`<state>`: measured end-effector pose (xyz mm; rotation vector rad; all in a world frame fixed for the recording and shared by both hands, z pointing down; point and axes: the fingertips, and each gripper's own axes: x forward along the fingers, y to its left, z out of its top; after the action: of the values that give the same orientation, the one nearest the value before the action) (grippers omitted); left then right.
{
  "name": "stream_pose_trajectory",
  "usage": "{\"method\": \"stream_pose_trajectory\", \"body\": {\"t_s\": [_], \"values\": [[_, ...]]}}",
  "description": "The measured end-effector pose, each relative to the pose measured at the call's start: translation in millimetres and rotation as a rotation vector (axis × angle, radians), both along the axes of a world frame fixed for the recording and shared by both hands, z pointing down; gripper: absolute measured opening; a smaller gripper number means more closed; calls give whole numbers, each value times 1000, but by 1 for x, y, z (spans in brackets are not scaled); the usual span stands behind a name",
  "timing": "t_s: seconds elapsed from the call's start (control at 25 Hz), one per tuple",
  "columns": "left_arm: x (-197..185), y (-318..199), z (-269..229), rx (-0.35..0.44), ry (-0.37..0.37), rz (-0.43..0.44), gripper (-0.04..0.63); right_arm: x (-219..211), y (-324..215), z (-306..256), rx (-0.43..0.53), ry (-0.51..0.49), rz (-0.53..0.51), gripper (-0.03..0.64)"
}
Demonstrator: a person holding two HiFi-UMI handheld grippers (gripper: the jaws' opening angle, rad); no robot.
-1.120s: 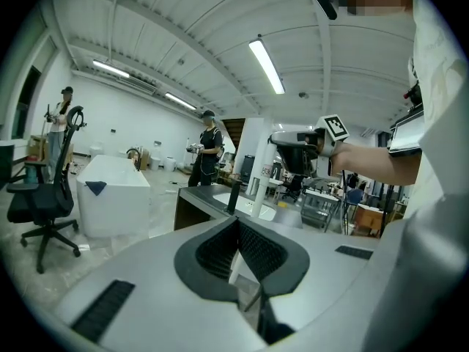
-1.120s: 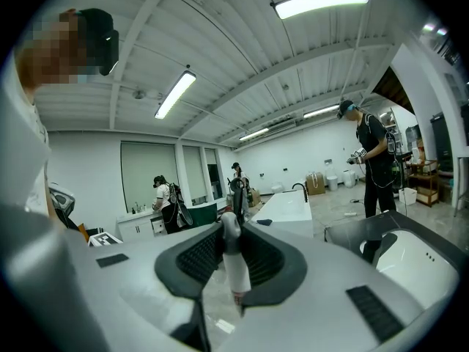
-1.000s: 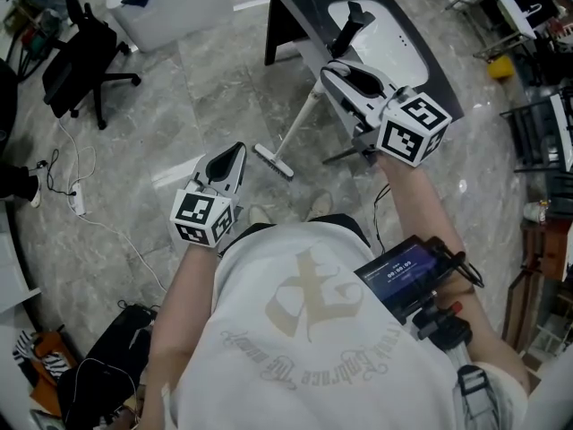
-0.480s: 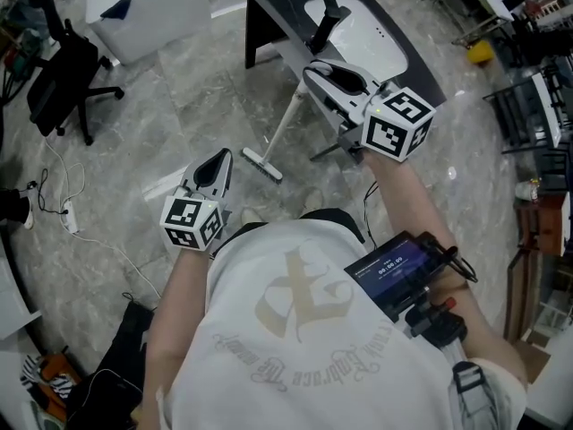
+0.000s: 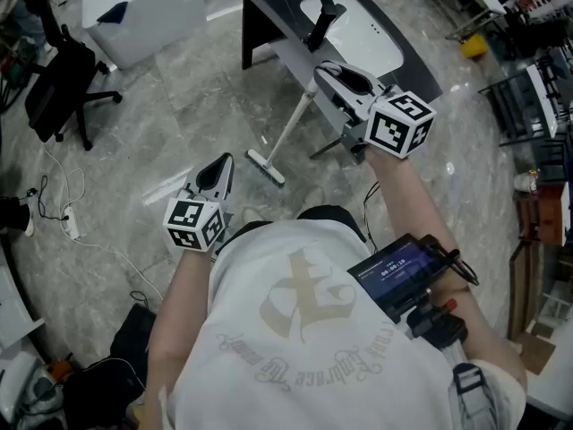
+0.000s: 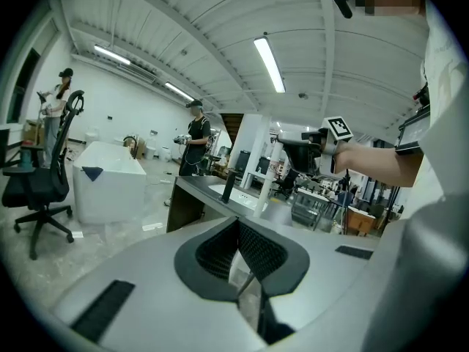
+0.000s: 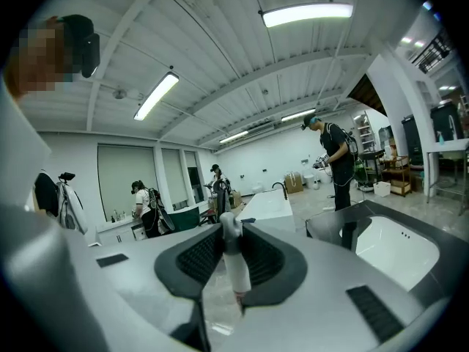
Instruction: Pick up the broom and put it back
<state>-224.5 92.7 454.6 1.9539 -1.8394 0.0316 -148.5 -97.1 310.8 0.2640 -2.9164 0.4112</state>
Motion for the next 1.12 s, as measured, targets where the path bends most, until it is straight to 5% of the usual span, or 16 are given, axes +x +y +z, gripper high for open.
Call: {"method": "stream_pose_trajectory", "body": {"t_s": [1.12], "values": [[3, 11, 34, -91, 55, -44, 12, 6, -67, 61, -60, 75, 136, 92]]}}
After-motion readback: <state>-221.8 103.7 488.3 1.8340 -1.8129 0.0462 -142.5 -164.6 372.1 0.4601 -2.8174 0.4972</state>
